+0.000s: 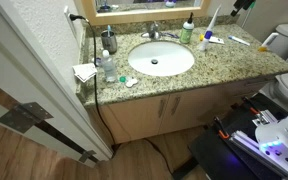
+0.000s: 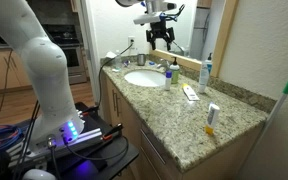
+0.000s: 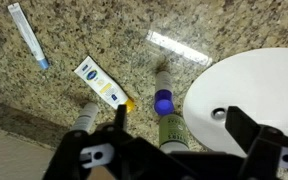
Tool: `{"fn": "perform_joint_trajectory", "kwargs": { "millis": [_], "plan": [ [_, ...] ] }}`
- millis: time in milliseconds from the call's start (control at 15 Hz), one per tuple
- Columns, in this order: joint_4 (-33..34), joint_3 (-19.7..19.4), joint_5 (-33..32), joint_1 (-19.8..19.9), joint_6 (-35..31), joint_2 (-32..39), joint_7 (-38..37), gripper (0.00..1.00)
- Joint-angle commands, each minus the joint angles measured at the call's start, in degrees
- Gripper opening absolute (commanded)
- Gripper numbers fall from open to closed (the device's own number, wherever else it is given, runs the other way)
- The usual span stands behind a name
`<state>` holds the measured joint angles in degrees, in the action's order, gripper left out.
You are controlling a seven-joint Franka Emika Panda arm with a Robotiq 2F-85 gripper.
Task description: Open the tap
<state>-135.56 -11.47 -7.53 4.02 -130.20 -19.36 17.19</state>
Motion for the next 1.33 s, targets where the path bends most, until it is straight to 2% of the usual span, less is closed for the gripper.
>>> {"fn": "perform_joint_trajectory", "kwargs": {
  "millis": [0, 333, 400, 533, 733, 867, 1000, 1067, 1267],
  "plan": [
    [0.1, 0.7, 0.3, 0.7, 0.1, 0.0, 0.2, 1.00],
    [0.1, 0.7, 0.3, 0.7, 0.1, 0.0, 0.2, 1.00],
    [1.1, 3.6, -6.1, 2.2, 0.3, 2.0, -4.7, 1.00],
    [1.6, 5.0, -3.6, -1.9, -0.1, 2.4, -1.3, 1.00],
    [3.6, 10.1, -1.1, -6.5, -3.9, 3.8, -3.1, 1.00],
    [7.6, 12.7, -0.9, -7.9, -7.2, 7.3, -6.9, 1.00],
    [11.3, 13.4, 2.3, -9.1, -8.6, 9.6, -8.7, 1.00],
    [6.6, 13.8, 0.1, -8.5, -7.7, 5.4, -8.6, 1.00],
    [10.4, 14.0, 1.7, -8.8, -7.8, 8.3, -8.9, 1.00]
  ]
}}
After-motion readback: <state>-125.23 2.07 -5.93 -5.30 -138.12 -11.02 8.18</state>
